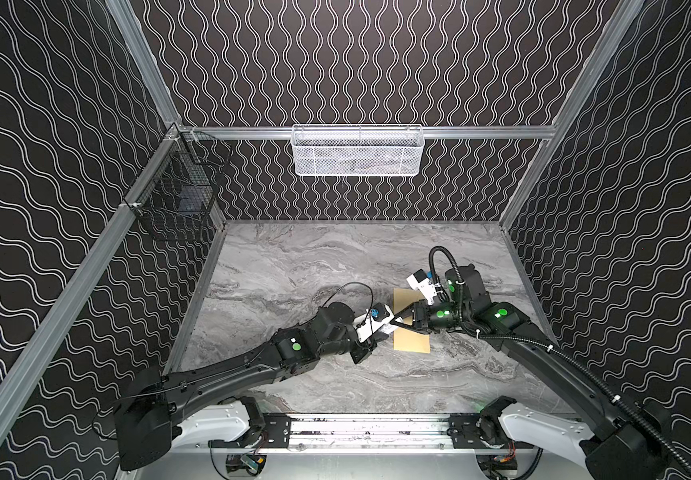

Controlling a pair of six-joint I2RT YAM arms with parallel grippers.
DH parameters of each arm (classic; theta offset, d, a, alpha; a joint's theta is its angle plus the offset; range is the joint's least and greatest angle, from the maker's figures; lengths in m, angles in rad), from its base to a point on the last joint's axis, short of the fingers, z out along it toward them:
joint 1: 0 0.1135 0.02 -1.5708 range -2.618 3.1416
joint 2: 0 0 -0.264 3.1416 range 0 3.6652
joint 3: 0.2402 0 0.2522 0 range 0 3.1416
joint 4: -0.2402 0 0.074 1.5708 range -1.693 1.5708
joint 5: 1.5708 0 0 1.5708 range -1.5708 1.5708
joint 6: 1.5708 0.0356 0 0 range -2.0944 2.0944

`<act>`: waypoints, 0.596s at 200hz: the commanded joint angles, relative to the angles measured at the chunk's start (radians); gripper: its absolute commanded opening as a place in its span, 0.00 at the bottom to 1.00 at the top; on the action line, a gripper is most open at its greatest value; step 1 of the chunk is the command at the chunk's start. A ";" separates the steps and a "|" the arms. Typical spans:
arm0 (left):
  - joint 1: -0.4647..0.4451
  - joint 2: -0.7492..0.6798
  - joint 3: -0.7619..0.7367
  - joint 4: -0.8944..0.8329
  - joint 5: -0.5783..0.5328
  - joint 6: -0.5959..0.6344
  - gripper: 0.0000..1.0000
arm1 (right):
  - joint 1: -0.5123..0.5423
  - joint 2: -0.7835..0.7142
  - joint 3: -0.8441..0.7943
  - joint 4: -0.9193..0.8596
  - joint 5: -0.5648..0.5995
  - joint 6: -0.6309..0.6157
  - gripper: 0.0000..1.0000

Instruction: Place the letter into the envelope and seal it

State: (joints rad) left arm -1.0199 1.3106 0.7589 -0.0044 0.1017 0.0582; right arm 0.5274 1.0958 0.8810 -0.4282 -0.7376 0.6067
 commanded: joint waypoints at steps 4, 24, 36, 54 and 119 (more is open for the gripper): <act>0.001 -0.010 -0.007 0.029 0.014 0.008 0.00 | 0.000 -0.014 -0.002 0.050 -0.028 0.028 0.00; 0.001 -0.019 -0.010 0.023 0.020 0.009 0.00 | -0.001 -0.027 -0.007 0.072 -0.030 0.048 0.08; 0.001 -0.026 -0.006 0.015 0.027 0.013 0.00 | -0.007 -0.033 -0.007 0.075 -0.029 0.053 0.18; 0.003 -0.042 -0.010 0.016 0.038 0.012 0.00 | -0.011 -0.044 -0.006 0.103 -0.035 0.079 0.12; 0.023 -0.086 -0.051 0.020 0.020 -0.007 0.52 | -0.012 -0.013 -0.001 0.116 -0.071 0.088 0.05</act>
State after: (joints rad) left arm -1.0107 1.2270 0.7204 0.0208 0.1192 0.0574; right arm 0.5152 1.0824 0.8776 -0.3836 -0.7578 0.6796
